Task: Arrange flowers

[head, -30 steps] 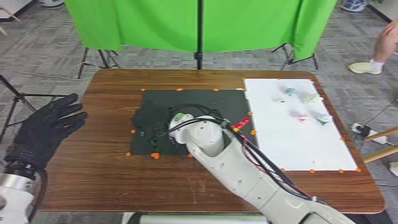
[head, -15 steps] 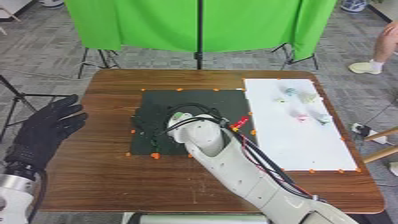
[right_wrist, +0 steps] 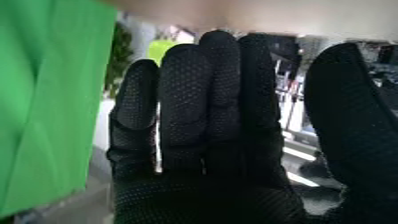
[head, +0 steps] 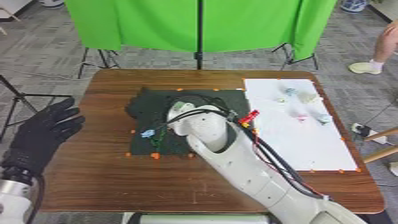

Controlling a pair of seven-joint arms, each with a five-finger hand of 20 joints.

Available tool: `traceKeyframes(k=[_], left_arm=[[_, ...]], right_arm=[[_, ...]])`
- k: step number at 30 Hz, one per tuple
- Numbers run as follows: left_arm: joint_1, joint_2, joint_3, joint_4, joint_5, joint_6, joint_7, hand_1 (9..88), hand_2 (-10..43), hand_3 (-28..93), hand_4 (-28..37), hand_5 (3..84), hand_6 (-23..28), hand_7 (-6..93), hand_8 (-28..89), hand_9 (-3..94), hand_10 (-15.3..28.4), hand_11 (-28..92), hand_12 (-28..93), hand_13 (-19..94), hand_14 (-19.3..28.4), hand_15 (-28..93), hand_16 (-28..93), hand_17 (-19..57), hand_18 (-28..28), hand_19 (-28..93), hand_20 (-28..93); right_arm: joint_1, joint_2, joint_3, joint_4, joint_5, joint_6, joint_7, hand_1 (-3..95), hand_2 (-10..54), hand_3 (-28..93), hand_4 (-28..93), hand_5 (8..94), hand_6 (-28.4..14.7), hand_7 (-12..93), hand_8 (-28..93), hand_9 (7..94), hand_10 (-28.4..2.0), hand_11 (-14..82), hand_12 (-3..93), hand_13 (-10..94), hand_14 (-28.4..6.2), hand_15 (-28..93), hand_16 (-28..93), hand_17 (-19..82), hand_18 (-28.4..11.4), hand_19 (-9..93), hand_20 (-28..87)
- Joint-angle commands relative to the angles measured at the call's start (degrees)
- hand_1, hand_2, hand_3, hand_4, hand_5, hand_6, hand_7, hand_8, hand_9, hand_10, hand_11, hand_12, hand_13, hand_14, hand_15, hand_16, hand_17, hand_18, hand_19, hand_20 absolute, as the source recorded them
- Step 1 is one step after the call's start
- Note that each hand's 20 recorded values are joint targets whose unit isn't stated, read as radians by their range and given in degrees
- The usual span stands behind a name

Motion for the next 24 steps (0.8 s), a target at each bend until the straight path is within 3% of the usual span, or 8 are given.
traceKeyframes(k=[1, 8, 15, 19, 24], left_arm=[[1.85, -2.07, -0.64, 0.06, 0.20, -0.62, -0.99, 26.9, 1.7, 71, -27.8, 34.6, 3.9, 24.7, -13, 27.4, 12.5, 32, 14, 22, 14.7, 50, -5, -8.4, 20.9, 50, 6], [2.04, -2.68, -0.33, 0.06, 0.30, -1.19, -1.03, 26.9, 1.7, 71, -27.8, 34.5, 3.9, 24.8, -13, 27.4, 12.4, 32, 14, 22, 14.6, 50, -5, -8.4, 20.9, 50, 6], [1.96, -3.25, 0.49, 0.23, 0.36, -2.04, -1.41, 26.9, 1.6, 71, -27.8, 34.6, 3.9, 24.7, -13, 27.4, 12.4, 32, 14, 22, 14.7, 50, -5, -8.4, 20.9, 50, 6], [2.05, -3.47, 0.49, 0.37, 0.33, -1.99, -1.33, 26.8, 1.7, 71, -27.9, 34.6, 3.9, 24.8, -13, 27.4, 12.4, 32, 14, 22, 14.7, 50, -5, -8.3, 20.9, 50, 6], [1.55, -3.41, 0.82, 0.65, 0.29, -2.19, -1.58, 26.9, 1.7, 71, -27.8, 34.6, 3.9, 24.7, -13, 27.5, 12.4, 32, 14, 22, 14.6, 50, -5, -8.3, 20.9, 50, 6]], right_arm=[[4.53, 13.56, 4.55, 1.14, -0.30, 5.31, 4.70, 32.7, -9.5, 87, -28, 56.0, 1.7, 42, -27, 61.5, -5.8, 40.4, 29.6, 59, -2.8, 64, 25, 23, -15.7, 73, 41], [2.04, 23.48, 10.03, 1.30, 6.68, 7.13, 11.57, 32.4, -9.5, 89, -28, 53.9, 0.3, 40, -27, 57.7, -7.8, 43.0, 24.9, 61, -2.7, 60, 24, 25, -15.8, 75, 40], [-9.75, 31.08, 21.42, -3.22, 12.44, 5.16, 20.30, 31.0, -9.5, 90, -28, 43.6, -1.5, 39, -26, 45.4, -9.7, 40.8, 19.9, 49, -6.1, 59, 17, 26, -15.7, 76, 38], [-17.35, 33.15, 28.28, -6.03, 16.39, 5.34, 25.75, 28.9, -9.5, 91, -28, 35.6, -3.0, 38, -26, 35.6, -11.4, 38.4, 19.5, 41, -8.0, 51, 13, 24, -15.1, 69, 33], [-24.48, 34.86, 34.13, -8.18, 19.28, 5.23, 28.60, 28.3, -9.5, 91, -28, 32.9, -4.0, 37, -24, 33.3, -12.2, 36.0, 19.4, 38, -8.7, 43, 10, 22, -14.3, 60, 25]])
